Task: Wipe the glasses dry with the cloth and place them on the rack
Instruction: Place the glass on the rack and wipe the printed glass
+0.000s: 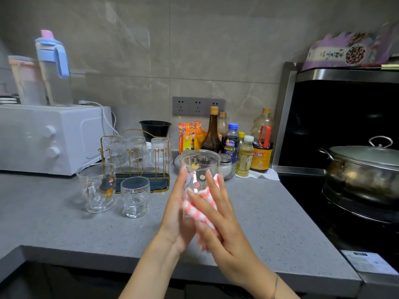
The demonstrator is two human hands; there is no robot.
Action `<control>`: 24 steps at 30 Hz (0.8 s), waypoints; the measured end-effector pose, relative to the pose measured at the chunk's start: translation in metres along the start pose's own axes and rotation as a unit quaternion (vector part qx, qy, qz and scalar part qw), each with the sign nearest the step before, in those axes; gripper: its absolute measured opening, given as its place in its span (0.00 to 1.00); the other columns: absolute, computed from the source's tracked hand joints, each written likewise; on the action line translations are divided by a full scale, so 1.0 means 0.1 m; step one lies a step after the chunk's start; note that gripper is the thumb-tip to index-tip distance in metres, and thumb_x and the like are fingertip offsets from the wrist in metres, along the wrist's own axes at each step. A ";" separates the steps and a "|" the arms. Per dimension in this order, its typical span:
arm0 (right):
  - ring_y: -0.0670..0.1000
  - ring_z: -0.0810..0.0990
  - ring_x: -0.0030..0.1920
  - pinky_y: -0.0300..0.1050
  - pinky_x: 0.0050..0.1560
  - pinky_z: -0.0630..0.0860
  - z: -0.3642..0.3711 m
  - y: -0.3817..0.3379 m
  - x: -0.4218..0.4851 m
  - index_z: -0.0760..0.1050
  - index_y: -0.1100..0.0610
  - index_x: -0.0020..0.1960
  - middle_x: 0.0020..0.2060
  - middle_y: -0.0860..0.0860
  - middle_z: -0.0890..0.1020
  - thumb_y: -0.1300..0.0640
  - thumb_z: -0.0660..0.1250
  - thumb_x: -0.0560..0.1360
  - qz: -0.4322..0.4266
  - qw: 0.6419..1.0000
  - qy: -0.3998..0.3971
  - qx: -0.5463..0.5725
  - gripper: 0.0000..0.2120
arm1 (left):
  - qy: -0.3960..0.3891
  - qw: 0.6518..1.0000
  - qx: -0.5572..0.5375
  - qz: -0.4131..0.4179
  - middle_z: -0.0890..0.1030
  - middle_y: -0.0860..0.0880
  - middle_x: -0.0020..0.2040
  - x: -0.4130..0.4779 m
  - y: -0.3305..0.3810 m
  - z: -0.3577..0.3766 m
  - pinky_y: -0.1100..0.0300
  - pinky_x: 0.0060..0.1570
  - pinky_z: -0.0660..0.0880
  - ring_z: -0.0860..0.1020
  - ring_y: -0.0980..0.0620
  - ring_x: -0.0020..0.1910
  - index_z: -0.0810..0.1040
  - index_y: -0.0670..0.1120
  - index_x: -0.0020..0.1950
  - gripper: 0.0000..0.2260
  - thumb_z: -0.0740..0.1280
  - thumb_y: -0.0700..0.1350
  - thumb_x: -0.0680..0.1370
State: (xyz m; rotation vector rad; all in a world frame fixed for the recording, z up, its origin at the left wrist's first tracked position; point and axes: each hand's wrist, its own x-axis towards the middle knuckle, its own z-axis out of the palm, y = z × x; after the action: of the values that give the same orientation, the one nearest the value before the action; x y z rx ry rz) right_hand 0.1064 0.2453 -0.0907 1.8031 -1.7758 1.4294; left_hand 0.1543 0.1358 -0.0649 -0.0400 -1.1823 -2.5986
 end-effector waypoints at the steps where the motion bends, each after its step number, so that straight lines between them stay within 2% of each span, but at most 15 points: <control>1: 0.49 0.40 0.78 0.38 0.75 0.43 -0.02 0.00 0.04 0.64 0.49 0.74 0.78 0.42 0.49 0.47 0.53 0.82 -0.001 1.000 0.006 0.000 0.22 | -0.003 1.000 0.006 0.004 0.85 0.48 0.47 0.00 0.00 0.01 0.55 0.55 0.74 0.84 0.51 0.45 0.87 0.47 0.46 0.28 0.57 0.66 0.73; 4: 0.48 0.38 0.77 0.37 0.75 0.41 -0.11 0.01 0.22 0.63 0.45 0.74 0.78 0.41 0.47 0.44 0.50 0.81 0.014 0.999 0.038 -0.006 0.22 | 0.017 0.999 0.035 0.016 0.83 0.46 0.58 -0.01 -0.02 0.03 0.48 0.64 0.67 0.80 0.48 0.57 0.84 0.49 0.58 0.25 0.59 0.64 0.76; 6: 0.45 0.36 0.77 0.33 0.73 0.38 -0.19 0.04 0.36 0.63 0.45 0.74 0.77 0.39 0.46 0.44 0.50 0.81 0.031 0.998 0.057 -0.017 0.22 | 0.017 0.999 0.027 0.008 0.79 0.43 0.64 -0.01 -0.04 0.02 0.44 0.68 0.65 0.77 0.45 0.63 0.79 0.49 0.65 0.25 0.60 0.63 0.78; 9: 0.41 0.35 0.76 0.29 0.71 0.37 -0.26 0.07 0.47 0.64 0.45 0.73 0.77 0.37 0.45 0.45 0.50 0.80 0.053 0.997 0.060 -0.023 0.22 | 0.010 1.000 0.016 -0.008 0.76 0.41 0.68 -0.01 -0.05 0.00 0.39 0.73 0.60 0.72 0.40 0.69 0.76 0.48 0.69 0.28 0.63 0.65 0.76; 12: 0.42 0.36 0.76 0.36 0.74 0.39 -0.21 0.08 0.41 0.62 0.45 0.74 0.77 0.38 0.45 0.46 0.49 0.81 0.045 0.998 0.048 -0.014 0.22 | 0.028 0.999 0.027 0.000 0.76 0.42 0.69 0.01 -0.04 -0.04 0.43 0.72 0.64 0.72 0.42 0.69 0.76 0.48 0.69 0.31 0.66 0.66 0.73; 14: 0.44 0.37 0.76 0.34 0.74 0.40 -0.17 0.08 0.35 0.62 0.47 0.74 0.77 0.39 0.45 0.45 0.49 0.81 0.042 0.998 0.044 -0.004 0.22 | 0.045 0.999 0.029 0.005 0.78 0.43 0.67 0.02 -0.03 -0.05 0.48 0.63 0.71 0.76 0.44 0.65 0.77 0.48 0.67 0.28 0.64 0.65 0.75; 17: 0.44 0.37 0.77 0.31 0.73 0.41 -0.13 0.07 0.24 0.61 0.48 0.75 0.77 0.38 0.46 0.43 0.48 0.81 0.053 0.998 0.027 0.016 0.24 | 0.051 0.998 0.043 0.016 0.83 0.45 0.58 0.02 -0.02 -0.03 0.55 0.49 0.78 0.82 0.49 0.54 0.82 0.47 0.61 0.25 0.61 0.63 0.75; 18: 0.44 0.37 0.77 0.32 0.73 0.41 -0.11 0.06 0.19 0.61 0.47 0.75 0.77 0.37 0.46 0.43 0.48 0.81 0.050 0.998 0.020 0.017 0.24 | 0.051 0.997 0.047 0.020 0.84 0.45 0.56 0.03 -0.02 -0.03 0.55 0.49 0.78 0.83 0.49 0.52 0.84 0.47 0.58 0.24 0.61 0.63 0.75; 21: 0.45 0.37 0.77 0.32 0.73 0.40 -0.06 0.03 0.08 0.60 0.44 0.75 0.77 0.37 0.46 0.46 0.49 0.82 0.032 0.999 0.002 0.009 0.22 | 0.037 0.998 0.053 0.024 0.85 0.45 0.53 0.05 -0.03 -0.04 0.52 0.58 0.75 0.84 0.50 0.50 0.87 0.47 0.50 0.24 0.60 0.63 0.76; 24: 0.46 0.38 0.77 0.34 0.73 0.41 -0.07 0.02 0.07 0.62 0.43 0.74 0.77 0.38 0.47 0.46 0.49 0.82 0.021 1.000 -0.002 0.000 0.21 | 0.013 0.998 0.047 0.032 0.86 0.49 0.47 0.03 -0.04 0.04 0.53 0.57 0.74 0.85 0.53 0.45 0.88 0.53 0.40 0.23 0.57 0.61 0.77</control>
State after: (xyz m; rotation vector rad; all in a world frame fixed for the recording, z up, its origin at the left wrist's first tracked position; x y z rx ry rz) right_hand 0.0996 0.2457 -0.0833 1.7798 -1.8263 1.4413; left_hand 0.1496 0.1407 -0.0651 -0.0245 -1.2704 -2.4791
